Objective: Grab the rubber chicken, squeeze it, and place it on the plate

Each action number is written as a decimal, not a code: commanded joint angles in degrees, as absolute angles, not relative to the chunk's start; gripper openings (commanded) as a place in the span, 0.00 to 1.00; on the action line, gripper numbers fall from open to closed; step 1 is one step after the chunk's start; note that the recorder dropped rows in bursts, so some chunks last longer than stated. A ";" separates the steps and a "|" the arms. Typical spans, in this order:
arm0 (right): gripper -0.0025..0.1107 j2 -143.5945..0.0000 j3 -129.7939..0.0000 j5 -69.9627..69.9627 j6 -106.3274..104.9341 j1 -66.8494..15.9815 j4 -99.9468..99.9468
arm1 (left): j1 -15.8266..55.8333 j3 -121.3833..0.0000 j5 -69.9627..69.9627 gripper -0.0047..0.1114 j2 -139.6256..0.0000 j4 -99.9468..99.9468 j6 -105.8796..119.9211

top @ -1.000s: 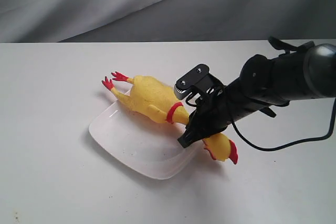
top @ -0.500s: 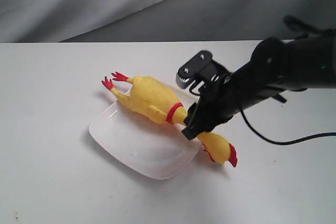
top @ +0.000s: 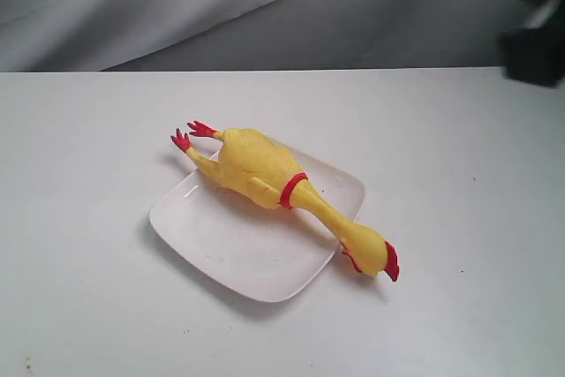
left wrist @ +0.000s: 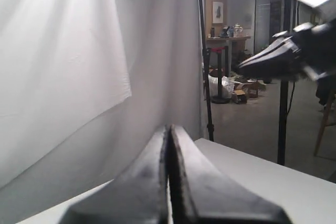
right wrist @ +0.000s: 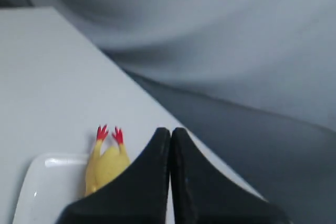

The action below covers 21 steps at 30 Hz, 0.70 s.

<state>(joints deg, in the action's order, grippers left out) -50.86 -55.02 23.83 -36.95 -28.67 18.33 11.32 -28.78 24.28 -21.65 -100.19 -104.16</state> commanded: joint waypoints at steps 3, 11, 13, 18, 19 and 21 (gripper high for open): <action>0.02 -29.16 -45.83 18.60 -36.72 -28.57 21.58 | 11.32 -22.99 17.06 0.04 -21.35 -99.95 -103.20; 0.02 -9.49 -41.39 21.21 -37.13 -28.57 20.07 | 11.32 -22.05 17.33 0.04 -21.35 -99.95 -104.81; 0.02 -5.97 -41.39 23.48 -37.13 -28.57 20.33 | 11.32 -22.05 17.59 0.04 -21.35 -99.95 -104.81; 0.02 0.00 -41.39 24.06 -37.13 -28.57 20.31 | 11.32 -22.05 17.59 0.04 -21.35 -99.95 -104.92; 0.02 0.00 -41.39 24.06 -37.13 -28.57 20.31 | 11.32 -22.05 17.59 0.04 -21.35 -99.95 -104.92; 0.02 0.00 -41.71 23.34 -37.13 -28.57 20.77 | 11.32 -22.05 17.59 0.04 -21.35 -99.95 -104.92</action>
